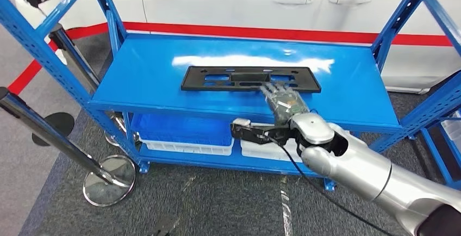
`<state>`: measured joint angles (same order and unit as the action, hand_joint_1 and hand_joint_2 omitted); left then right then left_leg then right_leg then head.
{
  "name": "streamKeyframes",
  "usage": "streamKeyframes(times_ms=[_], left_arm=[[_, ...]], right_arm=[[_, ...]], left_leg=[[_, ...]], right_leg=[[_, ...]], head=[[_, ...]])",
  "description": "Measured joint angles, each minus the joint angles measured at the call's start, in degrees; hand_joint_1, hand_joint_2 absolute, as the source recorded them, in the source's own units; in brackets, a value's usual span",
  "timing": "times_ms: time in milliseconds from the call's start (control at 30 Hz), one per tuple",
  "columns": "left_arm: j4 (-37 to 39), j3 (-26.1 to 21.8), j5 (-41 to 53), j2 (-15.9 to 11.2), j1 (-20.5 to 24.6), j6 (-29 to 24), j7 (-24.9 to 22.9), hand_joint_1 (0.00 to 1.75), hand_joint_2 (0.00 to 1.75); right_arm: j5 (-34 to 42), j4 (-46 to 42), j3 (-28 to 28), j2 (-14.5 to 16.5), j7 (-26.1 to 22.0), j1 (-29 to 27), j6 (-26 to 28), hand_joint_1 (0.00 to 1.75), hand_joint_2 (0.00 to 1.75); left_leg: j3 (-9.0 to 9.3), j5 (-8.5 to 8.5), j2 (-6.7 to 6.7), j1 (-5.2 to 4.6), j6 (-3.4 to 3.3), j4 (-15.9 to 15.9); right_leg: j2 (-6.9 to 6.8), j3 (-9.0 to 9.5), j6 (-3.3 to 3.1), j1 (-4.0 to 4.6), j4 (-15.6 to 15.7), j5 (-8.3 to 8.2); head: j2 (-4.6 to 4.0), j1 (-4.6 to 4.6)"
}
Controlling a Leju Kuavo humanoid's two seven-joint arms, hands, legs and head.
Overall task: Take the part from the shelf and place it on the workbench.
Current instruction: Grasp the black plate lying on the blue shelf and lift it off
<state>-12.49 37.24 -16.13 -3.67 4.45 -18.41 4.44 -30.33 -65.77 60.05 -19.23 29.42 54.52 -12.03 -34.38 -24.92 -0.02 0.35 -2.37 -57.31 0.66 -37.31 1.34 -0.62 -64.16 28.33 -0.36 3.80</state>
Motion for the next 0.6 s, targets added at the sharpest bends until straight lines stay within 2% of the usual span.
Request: streamKeyframes(times_ms=[67, 100, 133, 167, 200, 267, 333, 433, 467, 533, 567, 600], left_arm=[[0.01, 0.53, -0.31, -0.05, 0.19, 0.0, -0.43, 0.0, 0.0], [0.01, 0.79, -0.51, -0.08, 0.25, -0.05, -0.55, 0.0, 0.0], [0.01, 0.98, -0.74, -0.11, 0.25, -0.14, -0.62, 0.0, 0.0], [0.01, 1.09, -0.91, -0.14, 0.18, -0.25, -0.61, 0.0, 0.0], [0.0, 1.16, -1.03, -0.16, 0.11, -0.38, -0.53, 0.0, 0.0], [0.0, 1.28, -1.16, -0.23, 0.11, -0.6, -0.28, 0.0, 0.0], [0.0, 1.47, -1.22, -0.36, 0.32, -0.72, -0.03, 0.0, 0.0], [-0.01, 1.9, -0.99, -0.65, 0.83, -0.81, 0.14, 0.0, 0.0], [-0.01, 2.12, -0.75, -0.73, 1.19, -0.85, 0.16, 0.0, 0.0], [-0.02, 2.52, -0.19, -0.78, 2.12, -0.89, 0.2, 0.0, 0.0], [-0.02, 2.63, 0.01, -0.77, 2.59, -0.91, 0.18, 0.0, 0.0], [-0.02, 2.69, 0.14, -0.77, 2.94, -0.93, 0.14, 0.0, 0.0]], right_arm=[[-0.21, -0.05, -0.32, -0.26, 0.0, -0.07, 0.01, 0.0, 1.75], [-0.33, -0.04, -0.34, -0.34, 0.0, -0.14, 0.05, 0.0, 1.75], [-0.44, -0.03, -0.34, -0.42, 0.0, -0.19, 0.14, 0.0, 1.75], [-0.54, -0.02, -0.37, -0.47, 0.0, -0.12, 0.35, 0.0, 1.75], [-0.62, -0.02, -0.4, -0.5, 0.0, 0.04, 0.59, 0.0, 1.75], [-0.68, -0.01, -0.61, -0.5, 0.0, 0.58, 1.09, 0.0, 1.75], [-0.86, 0.01, -0.89, -0.49, -0.02, 1.07, 1.72, 0.0, 1.75], [-1.85, -0.05, -1.23, -0.42, -0.16, 1.79, 3.34, 0.0, 1.75], [-2.27, -0.17, -1.34, -0.31, -0.22, 2.24, 3.77, 0.0, 1.75], [-2.96, -0.53, -1.47, 0.15, -0.3, 3.09, 4.21, 0.0, 1.75], [-3.2, -0.71, -1.5, 0.46, -0.32, 3.32, 4.29, 0.0, 1.75], [-3.34, -0.84, -1.5, 0.76, -0.33, 3.39, 4.3, 0.0, 1.75]], left_leg=[[0.37, -0.36, 0.02, -0.04, -0.39, 0.01], [0.54, -0.59, 0.0, -0.03, -0.43, -0.08], [0.77, -0.85, -0.04, 0.0, -0.4, -0.16], [1.13, -1.22, -0.09, 0.05, -0.28, -0.32], [1.53, -1.67, -0.14, 0.12, -0.11, -0.56], [1.95, -2.79, -0.23, 0.1, 0.55, -1.44], [1.79, -3.5, -0.33, -0.07, 1.21, -2.01], [1.69, -4.24, -0.33, -0.1, 1.93, -2.44], [1.1, -5.01, -0.29, -0.05, 2.23, -3.81], [-1.87, -7.41, -0.24, 0.08, 2.74, -9.72], [-4.1, -8.67, -0.23, 0.12, 2.89, -13.67], [-6.16, -9.19, -0.24, 0.15, 2.93, -16.84]], right_leg=[[-0.07, -4.11, 0.3, -0.05, -7.73, 2.93], [-0.1, -5.89, 0.42, -0.12, -10.48, 3.45], [-0.13, -6.81, 0.52, -0.22, -11.54, 3.1], [-0.19, -6.43, 0.6, -0.37, -10.01, 1.43], [-0.28, -5.16, 0.68, -0.53, -6.83, -0.9], [-0.39, -1.78, 0.65, -0.69, 0.45, -4.01], [-0.33, -0.37, 0.11, -0.54, 3.22, -4.03], [-0.26, -0.05, -1.01, -0.61, 3.41, -3.49], [-0.27, 0.21, -1.37, -0.72, 3.5, -3.29], [-0.31, 0.84, -1.92, -0.77, 3.62, -2.88], [-0.31, 1.15, -2.09, -0.68, 3.64, -2.62], [-0.3, 1.55, -2.19, -0.57, 3.64, -2.31]], head=[[-0.01, -0.12], [-0.01, -0.1], [-0.01, -0.12], [-0.01, -0.12], [-0.01, -0.12], [-0.01, -0.2], [0.0, -0.19], [0.0, 0.06], [0.0, 0.17], [-0.01, 0.39], [0.0, 0.46], [-0.01, 0.45]])
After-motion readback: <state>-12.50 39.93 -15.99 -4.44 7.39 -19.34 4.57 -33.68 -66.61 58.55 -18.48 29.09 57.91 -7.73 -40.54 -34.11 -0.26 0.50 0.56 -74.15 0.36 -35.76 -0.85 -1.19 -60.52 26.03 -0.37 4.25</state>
